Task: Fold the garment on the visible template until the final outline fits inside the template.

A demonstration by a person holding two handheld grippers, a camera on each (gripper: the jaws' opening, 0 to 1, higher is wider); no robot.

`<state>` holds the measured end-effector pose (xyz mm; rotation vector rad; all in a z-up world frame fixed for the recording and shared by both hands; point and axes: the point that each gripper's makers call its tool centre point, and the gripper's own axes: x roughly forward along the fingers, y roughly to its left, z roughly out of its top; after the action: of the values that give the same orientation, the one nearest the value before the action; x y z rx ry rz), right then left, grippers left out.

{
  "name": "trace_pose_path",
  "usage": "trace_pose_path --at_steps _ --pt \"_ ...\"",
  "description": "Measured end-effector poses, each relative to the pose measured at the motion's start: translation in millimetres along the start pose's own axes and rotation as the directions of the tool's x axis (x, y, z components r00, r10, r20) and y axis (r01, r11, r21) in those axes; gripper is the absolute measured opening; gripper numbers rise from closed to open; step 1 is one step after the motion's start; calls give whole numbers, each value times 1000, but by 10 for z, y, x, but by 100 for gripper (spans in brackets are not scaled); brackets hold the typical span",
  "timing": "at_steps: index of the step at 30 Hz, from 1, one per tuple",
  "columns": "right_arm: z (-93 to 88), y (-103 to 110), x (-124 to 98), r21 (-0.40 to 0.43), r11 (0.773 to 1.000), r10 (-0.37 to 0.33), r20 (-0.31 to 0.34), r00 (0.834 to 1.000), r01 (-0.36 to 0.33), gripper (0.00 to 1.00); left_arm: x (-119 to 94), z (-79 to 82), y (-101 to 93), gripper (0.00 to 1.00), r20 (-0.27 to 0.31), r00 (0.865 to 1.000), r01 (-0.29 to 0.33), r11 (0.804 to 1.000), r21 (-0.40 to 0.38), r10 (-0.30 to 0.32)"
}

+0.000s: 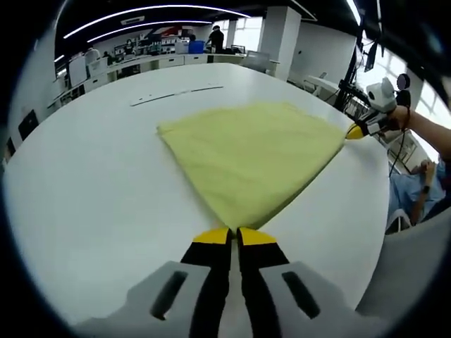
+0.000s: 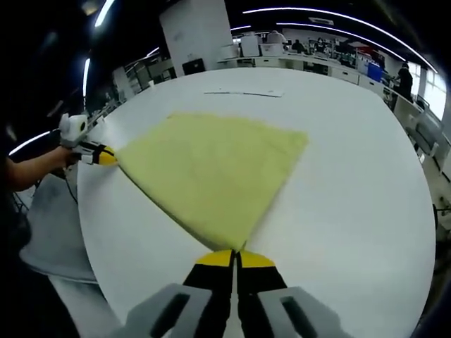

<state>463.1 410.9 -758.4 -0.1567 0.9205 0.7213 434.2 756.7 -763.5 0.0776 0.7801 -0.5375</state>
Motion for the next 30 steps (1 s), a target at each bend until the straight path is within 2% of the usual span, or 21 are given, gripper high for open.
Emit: trace_pose_path --at_steps 10,15,20,25,30 --pt "-82 99 -37 29 999 17 7 1000 -17 0 -87 -89 -49 0 2 1000 1 1000 2 -1" --pt "-72 73 -41 66 998 -1 33 999 -1 0 -85 -99 -49 1 12 1000 3 1000 -4 -3" --pt "-89 10 -48 78 996 -35 38 999 32 2 -77 -122 -9 7 14 1000 -7 998 -66 8" --pt "-47 16 -85 68 996 -59 51 997 56 27 -134 -55 -9 25 51 999 -3 994 -107 8" --pt "71 111 -155 79 996 -58 95 994 50 47 -254 81 -101 40 91 996 7 997 -83 1"
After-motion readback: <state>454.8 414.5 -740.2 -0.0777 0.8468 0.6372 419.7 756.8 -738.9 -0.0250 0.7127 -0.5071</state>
